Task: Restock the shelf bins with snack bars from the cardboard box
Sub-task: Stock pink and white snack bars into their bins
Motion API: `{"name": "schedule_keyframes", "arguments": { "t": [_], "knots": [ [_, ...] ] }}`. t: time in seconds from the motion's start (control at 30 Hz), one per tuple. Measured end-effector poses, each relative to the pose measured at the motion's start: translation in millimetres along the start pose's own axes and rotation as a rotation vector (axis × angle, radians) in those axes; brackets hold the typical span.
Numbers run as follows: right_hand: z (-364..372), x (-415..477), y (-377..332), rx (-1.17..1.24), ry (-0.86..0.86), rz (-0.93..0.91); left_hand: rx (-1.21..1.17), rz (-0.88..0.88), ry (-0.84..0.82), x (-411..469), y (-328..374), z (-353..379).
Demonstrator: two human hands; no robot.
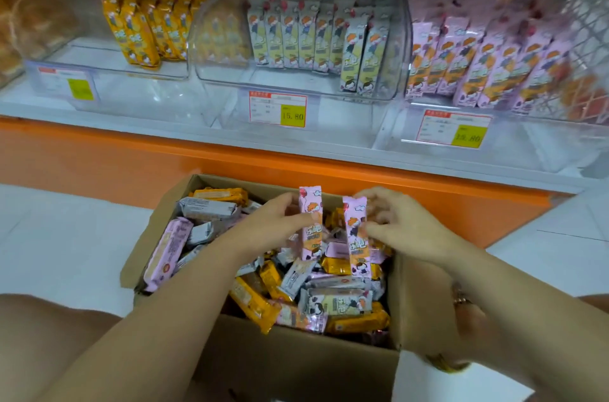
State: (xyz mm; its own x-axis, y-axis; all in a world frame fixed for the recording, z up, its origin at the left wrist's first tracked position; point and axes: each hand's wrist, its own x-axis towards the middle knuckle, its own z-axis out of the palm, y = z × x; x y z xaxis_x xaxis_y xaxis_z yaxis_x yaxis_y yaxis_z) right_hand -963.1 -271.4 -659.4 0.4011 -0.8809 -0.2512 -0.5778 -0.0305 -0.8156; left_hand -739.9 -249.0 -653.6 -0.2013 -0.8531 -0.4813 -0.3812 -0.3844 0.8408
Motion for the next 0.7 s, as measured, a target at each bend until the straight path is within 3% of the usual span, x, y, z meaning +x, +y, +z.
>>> {"name": "schedule_keyframes", "arguments": {
  "t": [0.07, 0.13, 0.4, 0.6, 0.7],
  "knots": [
    [-13.2, -8.0, -7.0, 0.245, 0.01, 0.044, 0.05, 0.042, -0.019, -0.5, 8.8, 5.1],
    [-22.5, -16.9, -13.4, 0.338, -0.008, 0.044, 0.061, 0.087, -0.057, -2.7, 21.1, 10.1],
    [-46.1, -49.8, -43.2, 0.211, 0.063, -0.093, -0.008, 0.263, -0.114, -22.3, 72.7, 23.3],
    [-36.9, -56.3, -67.6, 0.35, 0.293, -0.221, 0.01, 0.34, 0.0, -36.6, 84.2, 17.3],
    [-21.1, -51.9, -70.7, 0.339, 0.296, -0.238, 0.017, 0.349, 0.036, -42.3, 72.9, 9.5]
  ]
}}
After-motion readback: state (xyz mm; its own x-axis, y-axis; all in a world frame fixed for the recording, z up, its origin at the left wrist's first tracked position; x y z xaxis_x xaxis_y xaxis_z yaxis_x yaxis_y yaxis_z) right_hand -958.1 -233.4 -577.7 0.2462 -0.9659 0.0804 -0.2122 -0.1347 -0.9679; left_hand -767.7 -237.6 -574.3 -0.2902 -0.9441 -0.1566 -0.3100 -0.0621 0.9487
